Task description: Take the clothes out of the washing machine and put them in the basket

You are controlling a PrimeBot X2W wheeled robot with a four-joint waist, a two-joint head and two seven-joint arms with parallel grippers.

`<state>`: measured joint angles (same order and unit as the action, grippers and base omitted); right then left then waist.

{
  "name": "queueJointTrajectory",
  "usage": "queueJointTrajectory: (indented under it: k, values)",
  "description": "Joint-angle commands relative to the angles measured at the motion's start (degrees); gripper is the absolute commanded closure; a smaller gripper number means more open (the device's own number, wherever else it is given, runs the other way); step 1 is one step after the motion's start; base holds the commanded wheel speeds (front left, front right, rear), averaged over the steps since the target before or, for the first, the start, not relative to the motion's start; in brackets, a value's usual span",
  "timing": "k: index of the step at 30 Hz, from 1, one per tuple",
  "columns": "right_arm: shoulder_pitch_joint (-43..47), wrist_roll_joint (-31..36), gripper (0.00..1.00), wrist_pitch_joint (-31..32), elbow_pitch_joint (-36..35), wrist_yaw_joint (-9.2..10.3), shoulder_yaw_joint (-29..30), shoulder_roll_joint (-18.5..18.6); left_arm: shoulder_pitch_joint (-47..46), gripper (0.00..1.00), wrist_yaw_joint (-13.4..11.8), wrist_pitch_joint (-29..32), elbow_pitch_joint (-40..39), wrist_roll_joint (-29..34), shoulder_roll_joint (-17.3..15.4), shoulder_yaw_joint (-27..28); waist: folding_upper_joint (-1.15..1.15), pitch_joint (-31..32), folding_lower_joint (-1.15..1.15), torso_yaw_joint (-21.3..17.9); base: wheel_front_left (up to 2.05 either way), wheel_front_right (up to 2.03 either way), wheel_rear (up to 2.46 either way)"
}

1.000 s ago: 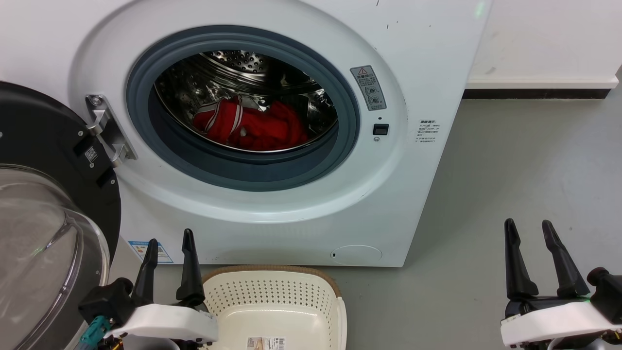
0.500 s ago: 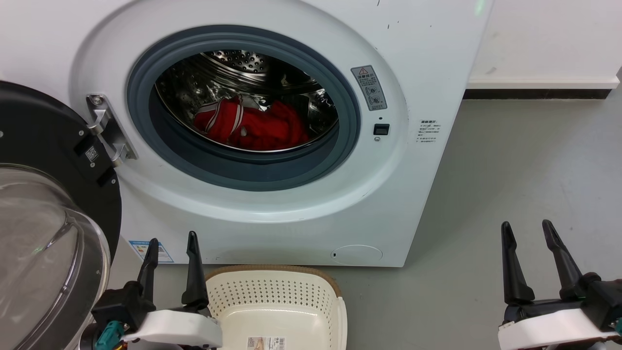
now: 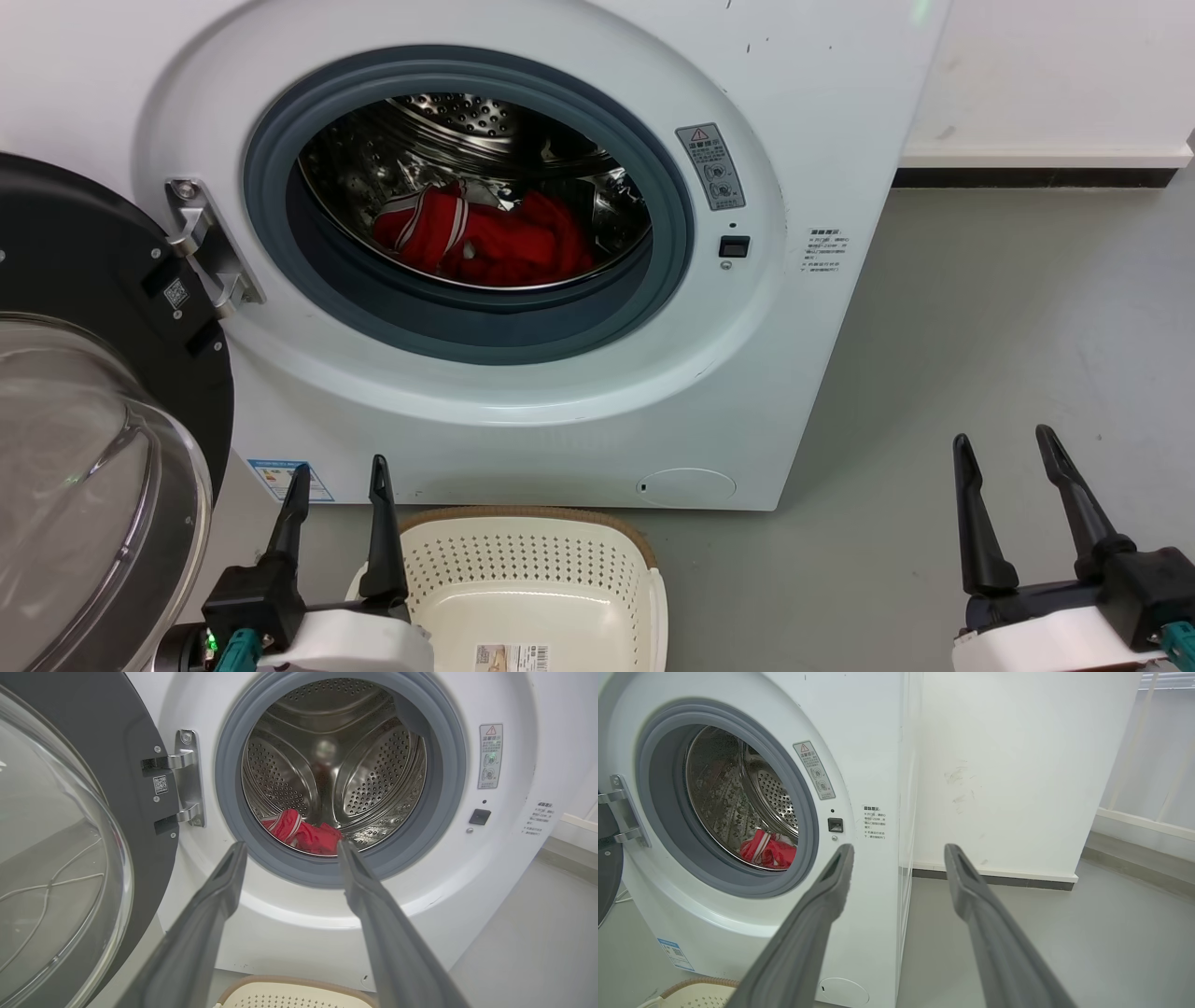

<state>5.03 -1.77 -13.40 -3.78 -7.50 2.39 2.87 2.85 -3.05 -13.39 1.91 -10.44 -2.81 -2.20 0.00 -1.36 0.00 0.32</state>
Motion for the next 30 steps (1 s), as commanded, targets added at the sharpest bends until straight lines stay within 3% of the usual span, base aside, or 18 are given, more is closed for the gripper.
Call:
queueJointTrajectory:
  k: [1,15,30]
  values:
    - [0.77,0.87,0.0,-0.38,-0.53,0.02,-0.1,0.02,0.36,0.0,-0.27,-0.5,-0.09,1.01,-0.11,-0.14,0.0,-0.01,0.0,0.0,0.0,0.0,0.0]
    - [1.59,5.71,0.0,-1.9,-0.63,0.02,0.03,0.01,1.19,0.0,-0.43,-1.89,1.43,5.48,-0.12,-0.47,0.0,-0.12,0.0,0.0,0.0,0.0,0.0]
    - [1.98,3.38,0.0,-1.82,1.23,0.02,0.14,0.01,1.2,0.0,-0.49,-1.9,2.58,5.02,-0.11,-0.25,0.0,-0.07,0.0,-0.01,0.0,0.0,0.0]
